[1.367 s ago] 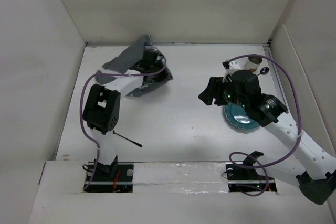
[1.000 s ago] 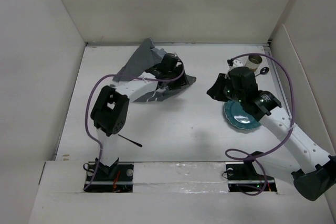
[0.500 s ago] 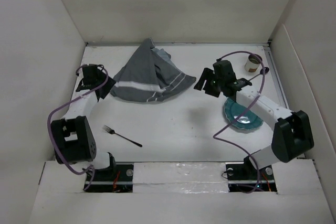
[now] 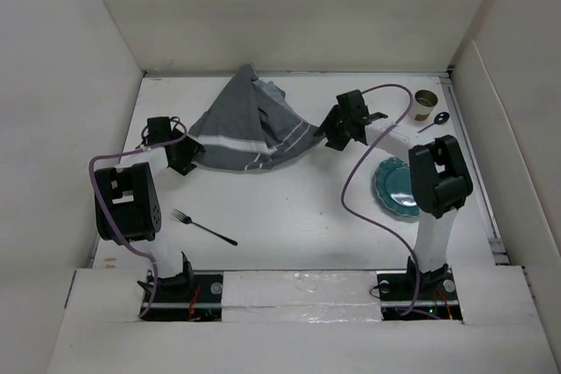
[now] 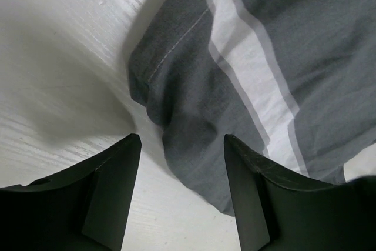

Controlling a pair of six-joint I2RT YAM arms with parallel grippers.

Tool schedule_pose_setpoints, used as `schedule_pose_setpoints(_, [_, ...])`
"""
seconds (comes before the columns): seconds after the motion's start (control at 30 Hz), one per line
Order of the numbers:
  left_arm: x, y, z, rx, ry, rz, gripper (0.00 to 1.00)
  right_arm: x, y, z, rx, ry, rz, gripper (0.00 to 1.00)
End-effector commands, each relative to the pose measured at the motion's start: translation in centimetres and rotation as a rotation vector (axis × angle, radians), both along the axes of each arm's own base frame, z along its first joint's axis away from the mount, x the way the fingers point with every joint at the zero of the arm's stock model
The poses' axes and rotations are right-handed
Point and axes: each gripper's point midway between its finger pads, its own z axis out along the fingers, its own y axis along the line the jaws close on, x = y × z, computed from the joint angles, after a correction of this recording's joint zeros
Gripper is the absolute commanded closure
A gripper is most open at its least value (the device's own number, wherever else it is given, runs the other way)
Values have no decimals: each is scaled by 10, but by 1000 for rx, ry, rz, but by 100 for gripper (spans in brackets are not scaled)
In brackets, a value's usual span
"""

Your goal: Set the dinner table for one person

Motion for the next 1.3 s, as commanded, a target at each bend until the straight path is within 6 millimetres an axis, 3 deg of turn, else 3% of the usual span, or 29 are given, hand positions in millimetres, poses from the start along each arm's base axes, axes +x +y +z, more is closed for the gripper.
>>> schedule_pose_setpoints(0.0, [14, 3, 9, -19, -43, 24, 48, 29, 5, 20, 63, -46, -102, 43])
schedule_pose_setpoints(0.27, [24, 16, 7, 25, -38, 85, 57, 49, 11, 4, 96, -31, -136, 41])
schedule_pose_setpoints(0.37, [27, 22, 4, 45, -27, 106, 61, 54, 13, 1, 96, -26, -139, 46])
schedule_pose_setpoints(0.53, [32, 26, -2, 60, -10, 119, 71, 62, 16, -5, 97, -24, -141, 70])
schedule_pose_setpoints(0.57, [33, 27, -4, 60, -7, 118, 79, 62, 17, -6, 96, -18, -136, 76])
schedule_pose_setpoints(0.6, [34, 27, -3, 59, -10, 121, 89, 62, 17, -7, 90, -10, -132, 93])
schedule_pose_setpoints(0.63, [35, 27, -2, 61, -8, 123, 98, 61, 16, -5, 88, -8, -131, 100])
schedule_pose_setpoints(0.67, [38, 29, 6, 69, -24, 122, 100, 61, 16, 0, 88, -19, -128, 100])
schedule_pose_setpoints(0.73, [50, 32, 34, 96, -96, 104, 100, 64, 14, 23, 90, -91, -118, 100])
schedule_pose_setpoints(0.77, [58, 36, 78, 136, -199, 95, 100, 67, 7, 51, 79, -168, -129, 100])
schedule_pose_setpoints(0.8, [63, 37, 87, 138, -221, 96, 100, 66, 6, 70, 82, -207, -117, 100])
schedule_pose_setpoints(0.87, [67, 41, 140, 193, -335, 77, 100, 66, -3, 107, 54, -289, -121, 100])
schedule_pose_setpoints(0.9, [74, 42, 174, 210, -406, 75, 100, 63, -7, 151, 52, -374, -111, 100])
schedule_pose_setpoints(0.97, [69, 40, 224, 238, -503, 53, 100, 56, -16, 192, 37, -456, -109, 100])
schedule_pose_setpoints(1.0, [70, 38, 257, 242, -571, 47, 100, 46, -22, 233, 38, -539, -101, 100])
schedule_pose_setpoints(1.1, [57, 26, 331, 233, -730, 11, 100, 25, -37, 293, 18, -654, -100, 100])
schedule_pose_setpoints(1.13, [52, 20, 347, 218, -764, -10, 100, 10, -44, 320, 23, -701, -104, 100])
schedule_pose_setpoints(1.2, [38, 15, 390, 220, -854, -22, 100, -7, -52, 346, 15, -746, -95, 100])
schedule_pose_setpoints(1.23, [31, 12, 403, 217, -878, -30, 100, -26, -55, 370, 26, -786, -91, 100])
schedule_pose_setpoints(1.27, [19, 9, 426, 221, -930, -31, 100, -37, -56, 381, 27, -807, -89, 100])
